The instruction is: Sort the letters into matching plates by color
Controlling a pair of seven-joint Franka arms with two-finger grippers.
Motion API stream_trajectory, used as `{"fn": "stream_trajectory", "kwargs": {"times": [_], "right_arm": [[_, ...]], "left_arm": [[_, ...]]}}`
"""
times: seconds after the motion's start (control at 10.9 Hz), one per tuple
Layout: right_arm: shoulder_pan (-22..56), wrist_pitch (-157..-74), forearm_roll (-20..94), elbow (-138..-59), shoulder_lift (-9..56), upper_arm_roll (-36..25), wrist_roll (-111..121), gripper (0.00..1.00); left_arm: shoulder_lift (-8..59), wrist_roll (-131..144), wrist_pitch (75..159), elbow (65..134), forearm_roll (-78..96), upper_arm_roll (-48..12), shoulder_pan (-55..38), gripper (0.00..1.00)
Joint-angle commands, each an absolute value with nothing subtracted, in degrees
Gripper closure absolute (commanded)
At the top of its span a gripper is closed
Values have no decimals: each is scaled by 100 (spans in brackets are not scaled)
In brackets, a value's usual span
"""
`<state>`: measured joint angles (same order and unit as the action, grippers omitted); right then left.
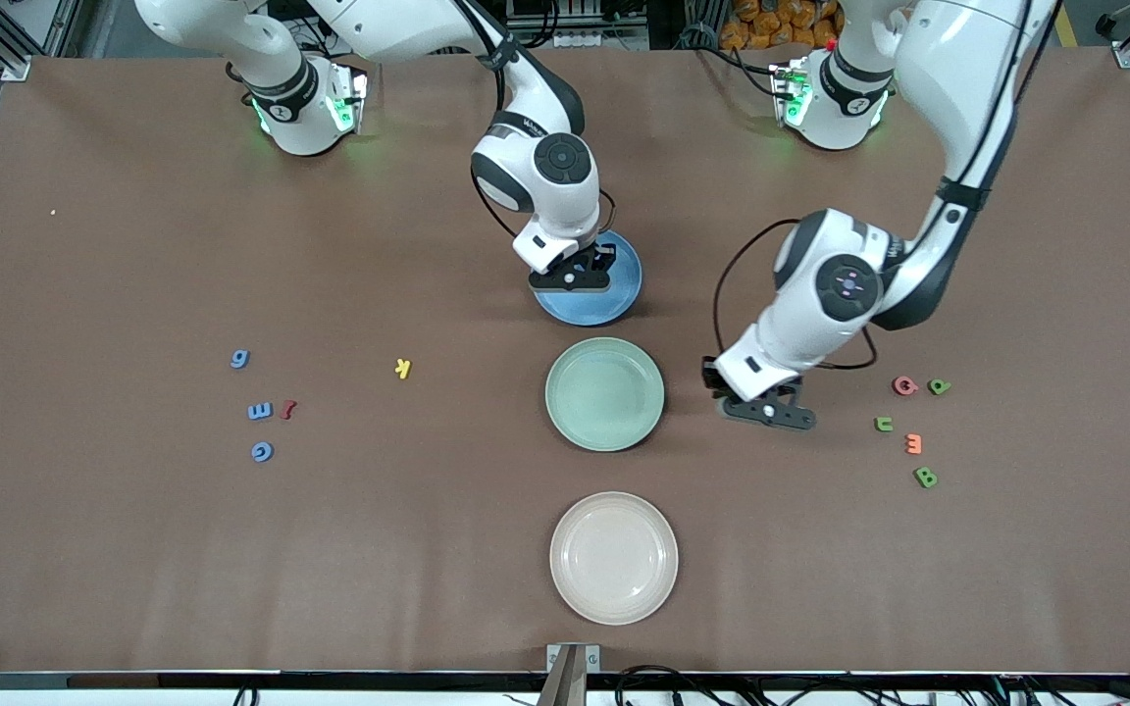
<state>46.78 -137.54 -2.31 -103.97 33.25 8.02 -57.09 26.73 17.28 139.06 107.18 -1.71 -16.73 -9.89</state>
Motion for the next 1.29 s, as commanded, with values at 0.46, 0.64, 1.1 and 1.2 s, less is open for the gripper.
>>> {"fn": "stream_trajectory", "kwargs": {"times": [0.46,0.64,1.1,1.2], "right_arm": [[3570,-13148,-483,-10616,2471,791,-4626,0],[3123,-13148,-570,-10853,2269,791,-4011,0],[1919,-13183,-1116,-11039,2189,791,-2841,0],[1699,-13210,-1116,-11091,2162,791,-2665,0]], "left_arm": [[3717,3954,13869,9721,-246,-1495,-2302,98],[3858,3999,13878,9616,-246,-1424,-2416,82],[3824,4228,13843,9589,-255,-1310,-2470,0],[3745,4210,13782,9615,-264,-1257,-2444,0]]}}
